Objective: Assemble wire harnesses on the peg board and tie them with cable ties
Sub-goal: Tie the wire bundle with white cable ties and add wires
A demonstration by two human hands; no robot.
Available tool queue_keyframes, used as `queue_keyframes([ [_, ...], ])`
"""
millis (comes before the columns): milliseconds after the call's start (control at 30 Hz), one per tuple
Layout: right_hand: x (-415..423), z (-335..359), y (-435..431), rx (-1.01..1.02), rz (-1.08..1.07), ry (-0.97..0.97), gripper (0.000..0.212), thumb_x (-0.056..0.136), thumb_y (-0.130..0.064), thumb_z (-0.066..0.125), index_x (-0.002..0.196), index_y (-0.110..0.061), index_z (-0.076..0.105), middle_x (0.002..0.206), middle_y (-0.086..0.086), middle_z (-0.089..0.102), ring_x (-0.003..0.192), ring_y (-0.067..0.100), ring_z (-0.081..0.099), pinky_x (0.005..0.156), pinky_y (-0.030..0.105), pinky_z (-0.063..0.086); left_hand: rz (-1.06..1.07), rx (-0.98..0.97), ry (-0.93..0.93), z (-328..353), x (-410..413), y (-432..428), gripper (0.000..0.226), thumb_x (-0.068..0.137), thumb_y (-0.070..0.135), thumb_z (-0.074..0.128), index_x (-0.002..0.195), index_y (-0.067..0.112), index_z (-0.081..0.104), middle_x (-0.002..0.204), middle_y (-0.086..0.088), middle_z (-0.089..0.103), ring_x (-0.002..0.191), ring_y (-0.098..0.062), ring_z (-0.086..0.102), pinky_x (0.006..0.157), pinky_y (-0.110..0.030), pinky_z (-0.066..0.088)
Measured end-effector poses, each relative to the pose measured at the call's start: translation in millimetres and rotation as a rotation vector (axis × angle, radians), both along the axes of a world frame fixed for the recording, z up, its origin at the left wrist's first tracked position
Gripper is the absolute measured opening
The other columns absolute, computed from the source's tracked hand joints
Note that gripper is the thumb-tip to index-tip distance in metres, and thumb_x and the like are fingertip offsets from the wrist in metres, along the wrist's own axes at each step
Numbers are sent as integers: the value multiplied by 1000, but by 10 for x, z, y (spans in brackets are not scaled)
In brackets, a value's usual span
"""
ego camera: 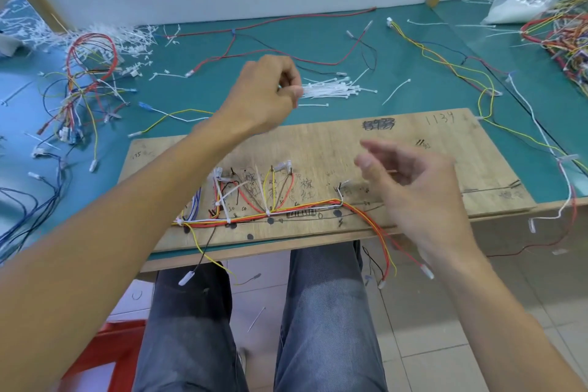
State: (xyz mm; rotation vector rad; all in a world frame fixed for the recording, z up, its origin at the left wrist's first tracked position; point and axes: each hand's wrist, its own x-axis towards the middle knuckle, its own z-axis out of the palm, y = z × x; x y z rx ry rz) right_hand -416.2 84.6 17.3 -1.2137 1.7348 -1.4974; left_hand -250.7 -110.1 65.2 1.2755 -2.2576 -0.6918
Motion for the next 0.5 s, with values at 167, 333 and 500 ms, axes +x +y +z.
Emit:
queue_keyframes([
  [167,126,292,-171,-219,83,-426,16,100,-16,70,107,-2,75,92,11,77,78,23,70,69,33,59,-154,158,166,86,156,840,21,99,11,65,81,23,63,68,9,73,59,-7,62,64,-26,51],
  [333,234,290,-140,-251,109,-394,14,99,-11,71,101,2,74,87,15,70,73,27,61,57,34,54,-148,234,243,-27,272,1161,17,98,16,62,82,24,62,69,9,72,69,-15,67,75,-41,55],
  [500,186,272,-140,-192,269,-453,11,96,-13,73,101,-3,71,89,14,68,72,26,55,54,32,48,-176,290,248,-135,332,1270,24,103,11,60,84,25,62,71,7,73,72,-11,68,76,-34,52],
])
